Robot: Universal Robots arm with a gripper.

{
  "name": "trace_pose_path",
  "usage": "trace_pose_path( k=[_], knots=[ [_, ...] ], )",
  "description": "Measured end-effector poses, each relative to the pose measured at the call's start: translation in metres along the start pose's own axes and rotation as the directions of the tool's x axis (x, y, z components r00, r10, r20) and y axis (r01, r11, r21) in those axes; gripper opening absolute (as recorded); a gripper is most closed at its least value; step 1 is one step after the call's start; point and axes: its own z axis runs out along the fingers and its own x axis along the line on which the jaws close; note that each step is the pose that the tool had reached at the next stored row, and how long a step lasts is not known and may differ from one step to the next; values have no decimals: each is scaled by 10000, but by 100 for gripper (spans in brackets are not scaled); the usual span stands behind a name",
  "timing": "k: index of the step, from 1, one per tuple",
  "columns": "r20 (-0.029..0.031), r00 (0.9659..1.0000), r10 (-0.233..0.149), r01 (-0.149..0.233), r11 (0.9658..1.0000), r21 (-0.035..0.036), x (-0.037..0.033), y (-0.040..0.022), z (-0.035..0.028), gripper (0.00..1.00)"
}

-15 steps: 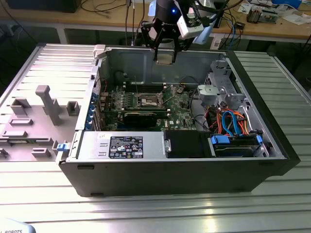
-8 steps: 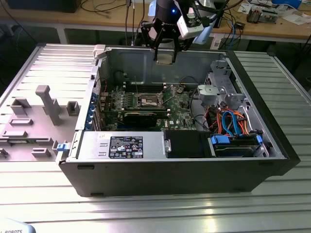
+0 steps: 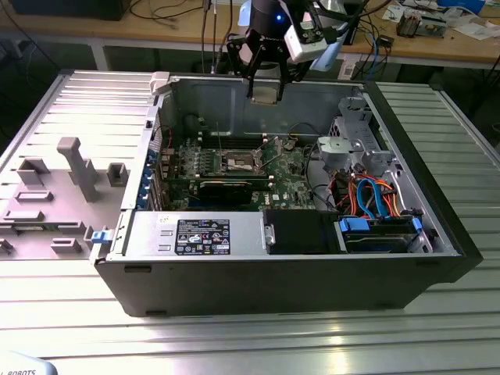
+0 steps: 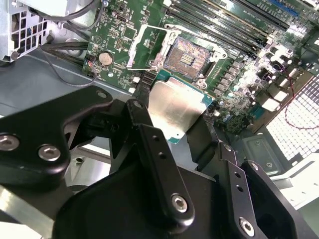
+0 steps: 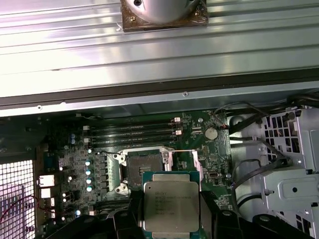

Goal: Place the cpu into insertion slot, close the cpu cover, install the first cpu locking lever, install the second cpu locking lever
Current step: 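Place the cpu into insertion slot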

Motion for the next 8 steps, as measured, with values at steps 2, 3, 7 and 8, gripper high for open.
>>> trace_pose_path(
  k=[2,3,7,8],
  knots=[
    [13,9999,144,-144,9999,-3,0,0,1,54],
    [21,9997,229,-229,9997,-6,0,0,1,54],
    [53,9982,598,-598,9982,-13,0,0,2,54],
    [54,9982,600,-600,9982,-14,0,0,2,54]
  ],
)
